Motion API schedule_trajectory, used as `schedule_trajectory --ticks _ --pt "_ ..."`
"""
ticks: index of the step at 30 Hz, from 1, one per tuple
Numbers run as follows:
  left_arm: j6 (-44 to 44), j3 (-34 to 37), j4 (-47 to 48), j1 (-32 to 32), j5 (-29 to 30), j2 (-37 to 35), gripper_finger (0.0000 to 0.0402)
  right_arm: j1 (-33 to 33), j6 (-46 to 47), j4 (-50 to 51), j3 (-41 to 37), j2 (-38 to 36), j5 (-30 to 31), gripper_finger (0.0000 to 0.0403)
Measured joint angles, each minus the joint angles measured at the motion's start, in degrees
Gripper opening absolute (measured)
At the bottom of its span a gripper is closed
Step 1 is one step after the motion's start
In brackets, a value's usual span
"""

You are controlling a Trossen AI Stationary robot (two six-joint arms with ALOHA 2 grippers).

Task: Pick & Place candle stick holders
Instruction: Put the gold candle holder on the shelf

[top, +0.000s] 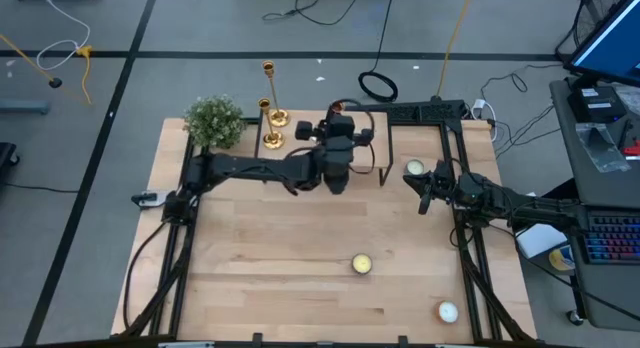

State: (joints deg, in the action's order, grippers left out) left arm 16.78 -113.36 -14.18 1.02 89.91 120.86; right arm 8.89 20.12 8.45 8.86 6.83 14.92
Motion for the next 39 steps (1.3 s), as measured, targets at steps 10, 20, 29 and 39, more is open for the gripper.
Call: schedule_trajectory --ticks 10,20,29,39 --pt "-12.5 0.0 12.5 2.1 -0.2 0.0 0.0031 0.0 0.0 0.0 0.0 0.0 0.0 0.0004" --pt "-18.6 0.0 22.1 2.3 0.2 0.0 0.0031 0.0 0.0 0.0 0.0 0.0 -0.1 0.0004" --pt "-26.1 0.0 29.2 2.3 0.1 0.0 0.0031 0.0 0.0 0.0 0.0 0.0 -0.1 0.0004" --pt "-30.4 0.0 32.3 2.8 0.1 0.0 0.0031 0.0 0.0 0.0 0.0 0.0 -0.1 0.0004"
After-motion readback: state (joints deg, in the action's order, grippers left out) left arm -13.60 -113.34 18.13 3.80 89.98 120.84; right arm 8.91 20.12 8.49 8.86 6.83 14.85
